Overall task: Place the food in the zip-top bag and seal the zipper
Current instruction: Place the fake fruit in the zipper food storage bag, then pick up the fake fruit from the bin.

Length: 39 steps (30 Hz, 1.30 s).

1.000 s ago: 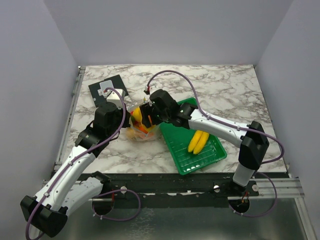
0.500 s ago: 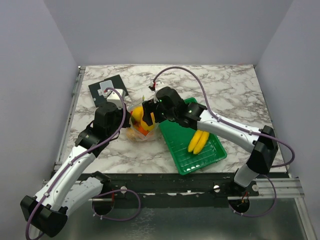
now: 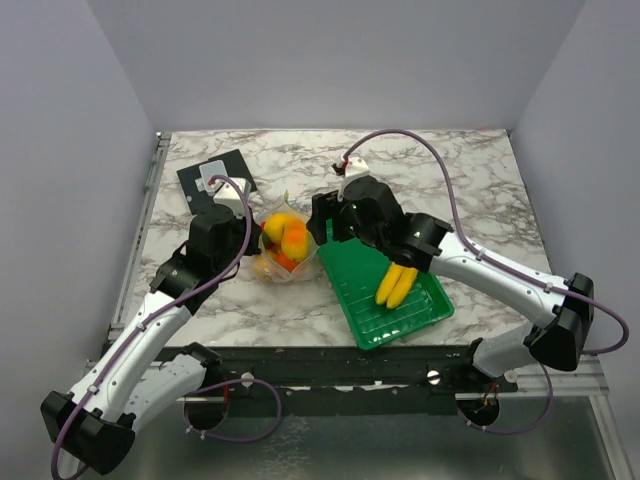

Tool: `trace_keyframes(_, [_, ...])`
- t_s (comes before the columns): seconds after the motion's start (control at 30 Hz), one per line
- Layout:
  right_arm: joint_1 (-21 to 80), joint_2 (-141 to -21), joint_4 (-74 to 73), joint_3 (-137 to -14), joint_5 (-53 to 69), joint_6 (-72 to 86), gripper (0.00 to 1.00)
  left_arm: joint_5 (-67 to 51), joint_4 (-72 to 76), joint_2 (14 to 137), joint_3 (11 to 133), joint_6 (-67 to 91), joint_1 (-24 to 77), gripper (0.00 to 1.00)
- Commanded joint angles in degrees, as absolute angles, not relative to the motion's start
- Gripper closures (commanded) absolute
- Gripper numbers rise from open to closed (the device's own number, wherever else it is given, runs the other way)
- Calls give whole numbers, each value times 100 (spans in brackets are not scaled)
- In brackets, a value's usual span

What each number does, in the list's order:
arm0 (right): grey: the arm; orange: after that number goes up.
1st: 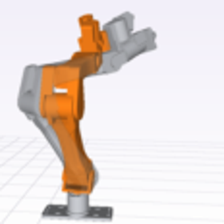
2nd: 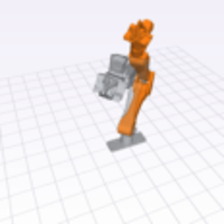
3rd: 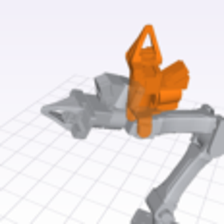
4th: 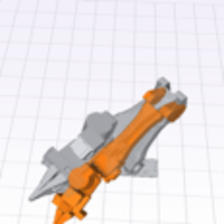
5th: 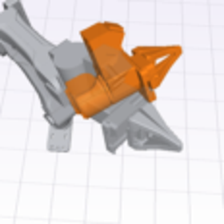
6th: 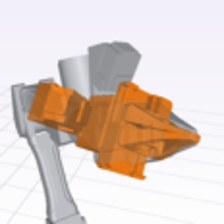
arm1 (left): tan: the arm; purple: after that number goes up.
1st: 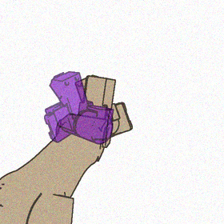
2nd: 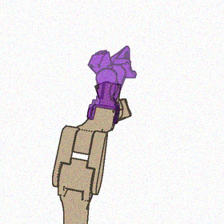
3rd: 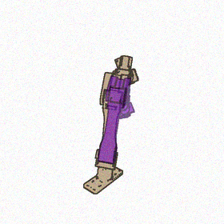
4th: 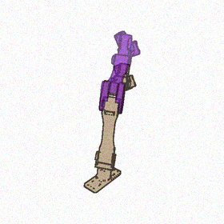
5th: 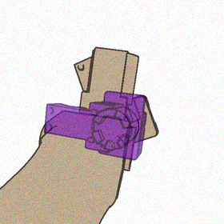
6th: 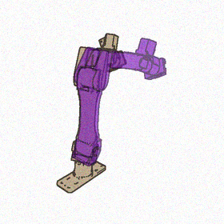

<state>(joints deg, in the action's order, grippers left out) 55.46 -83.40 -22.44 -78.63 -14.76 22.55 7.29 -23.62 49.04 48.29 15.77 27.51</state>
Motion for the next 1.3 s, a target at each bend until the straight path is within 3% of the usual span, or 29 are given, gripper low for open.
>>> trace_keyframes(0.0, [5590, -7943, -2536, -7491, -2322, 2447, 20, 633, -2316, 4886, 4781, 1538, 2771, 100])
trace_keyframes(0.5, [5590, -6811, -4100, -6080, -3550, 4246, 25, 615, -2312, 4913, 4786, 1552, 2771, 100])
trace_keyframes(0.87, [5581, -6952, -5136, -5535, -4033, 5895, 31, 599, -2311, 4886, 4781, 1563, 2768, 100])
trace_keyframes(1.13, [5347, -7297, -4998, -5498, -4149, 5893, 34, 571, -2312, 4882, 4781, 1562, 2784, 100])
trace_keyframes(1.23, [5212, -7509, -5008, -5541, -4200, 5980, 34, 580, -2312, 4869, 4781, 1560, 2790, 100])
trace_keyframes(1.27, [5167, -7583, -5027, -5553, -4210, 6018, 25, 588, -2309, 4869, 4779, 1559, 2793, 100])
